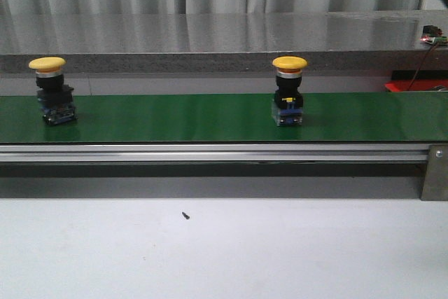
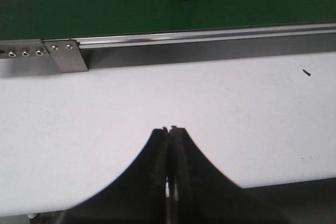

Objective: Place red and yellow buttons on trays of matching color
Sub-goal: 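Lower the right gripper onto the first yellow button at the belt end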

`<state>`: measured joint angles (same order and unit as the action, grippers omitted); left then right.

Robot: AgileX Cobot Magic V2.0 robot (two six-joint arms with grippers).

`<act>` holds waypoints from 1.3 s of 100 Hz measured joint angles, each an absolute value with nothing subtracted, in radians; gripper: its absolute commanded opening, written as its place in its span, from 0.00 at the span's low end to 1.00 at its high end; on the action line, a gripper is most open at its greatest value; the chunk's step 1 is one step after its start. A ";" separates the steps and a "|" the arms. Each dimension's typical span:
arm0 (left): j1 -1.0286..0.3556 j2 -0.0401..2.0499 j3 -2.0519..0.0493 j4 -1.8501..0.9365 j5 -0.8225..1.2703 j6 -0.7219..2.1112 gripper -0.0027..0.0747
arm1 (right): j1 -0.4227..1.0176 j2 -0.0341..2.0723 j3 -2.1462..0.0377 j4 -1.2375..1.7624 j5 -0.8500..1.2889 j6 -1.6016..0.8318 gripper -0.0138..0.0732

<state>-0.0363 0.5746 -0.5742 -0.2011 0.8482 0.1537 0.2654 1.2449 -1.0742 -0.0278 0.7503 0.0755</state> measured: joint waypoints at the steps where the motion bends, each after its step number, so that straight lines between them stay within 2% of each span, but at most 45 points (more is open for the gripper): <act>1: -0.036 0.575 -0.574 -0.201 0.848 0.154 0.01 | 0.267 1.252 -1.086 -0.026 0.755 0.076 0.64; 7: -0.036 0.575 -0.574 -0.201 0.848 0.154 0.01 | 0.280 1.309 -1.131 -0.007 0.792 0.076 0.80; 14: -0.036 0.575 -0.574 -0.201 0.848 0.154 0.01 | 0.283 1.367 -1.190 0.021 0.834 0.076 0.89; 43: -0.036 0.575 -0.574 -0.201 0.848 0.154 0.01 | 0.284 1.571 -1.428 0.113 1.006 0.077 0.89; 67: -0.036 0.575 -0.574 -0.201 0.848 0.154 0.01 | 0.287 1.718 -1.539 0.120 1.074 0.140 0.88; 95: -0.036 0.575 -0.574 -0.201 0.848 0.154 0.01 | 0.287 1.814 -1.564 0.117 1.060 0.191 0.70; 119: -0.036 0.575 -0.574 -0.201 0.848 0.154 0.01 | 0.287 1.838 -1.564 0.085 1.052 0.201 0.43; 130: -0.036 0.575 -0.574 -0.201 0.848 0.154 0.01 | 0.287 1.838 -1.565 0.082 1.050 0.202 0.41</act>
<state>-0.0363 0.5746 -0.5742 -0.2011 0.8482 0.1537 0.2865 1.8382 -1.5648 0.0824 1.0501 0.2019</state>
